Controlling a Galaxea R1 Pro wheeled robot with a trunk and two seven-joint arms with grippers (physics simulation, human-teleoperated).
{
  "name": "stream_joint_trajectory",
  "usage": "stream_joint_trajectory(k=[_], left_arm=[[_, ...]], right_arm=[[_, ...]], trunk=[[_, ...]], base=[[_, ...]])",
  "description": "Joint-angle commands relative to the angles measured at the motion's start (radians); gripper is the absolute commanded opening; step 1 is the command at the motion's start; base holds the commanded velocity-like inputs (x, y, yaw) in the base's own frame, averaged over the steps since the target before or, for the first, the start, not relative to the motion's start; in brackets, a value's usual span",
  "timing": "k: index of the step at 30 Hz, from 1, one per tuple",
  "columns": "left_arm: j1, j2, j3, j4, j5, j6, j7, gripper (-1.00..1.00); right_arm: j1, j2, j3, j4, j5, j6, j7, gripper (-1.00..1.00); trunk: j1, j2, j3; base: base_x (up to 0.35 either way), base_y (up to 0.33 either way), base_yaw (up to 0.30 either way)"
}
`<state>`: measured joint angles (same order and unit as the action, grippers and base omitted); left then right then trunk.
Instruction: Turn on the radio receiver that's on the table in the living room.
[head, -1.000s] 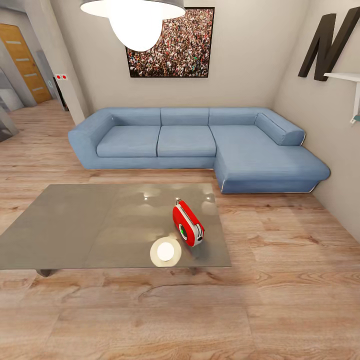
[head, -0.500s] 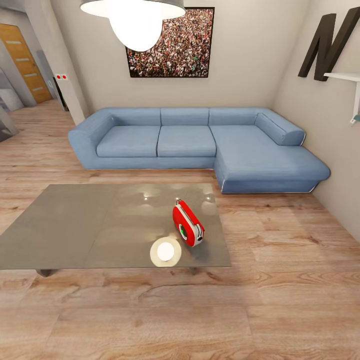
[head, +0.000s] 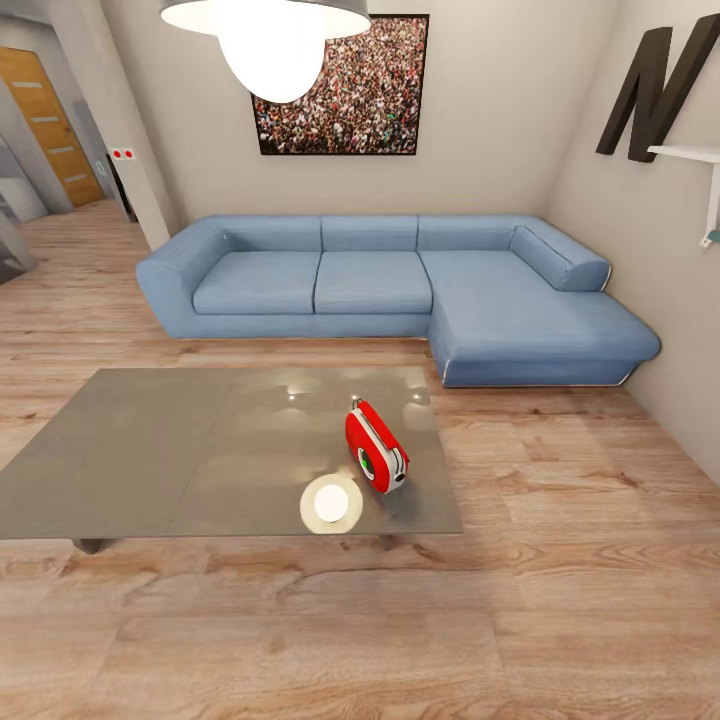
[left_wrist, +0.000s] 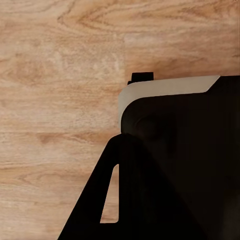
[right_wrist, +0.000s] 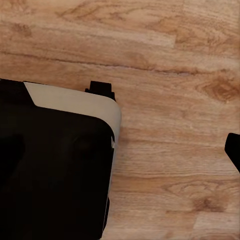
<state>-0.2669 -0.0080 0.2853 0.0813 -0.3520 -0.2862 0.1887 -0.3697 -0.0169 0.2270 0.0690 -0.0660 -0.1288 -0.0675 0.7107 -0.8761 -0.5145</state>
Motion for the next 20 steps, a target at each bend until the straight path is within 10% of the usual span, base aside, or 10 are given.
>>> stream_joint_trajectory(k=[1,20], left_arm=[[0.000,-0.004,0.000,0.000,0.000,0.000,0.000,-1.00],[0.000,-0.025,0.001,0.000,0.000,0.000,0.000,-1.00]], right_arm=[[0.000,0.000,0.000,0.000,0.000,0.000,0.000,1.00],[0.000,0.000,0.000,0.000,0.000,0.000,0.000,1.00]], trunk=[[0.000,0.000,0.000],[0.000,0.000,0.000]], base=[[0.000,0.000,0.000],[0.000,0.000,0.000]])
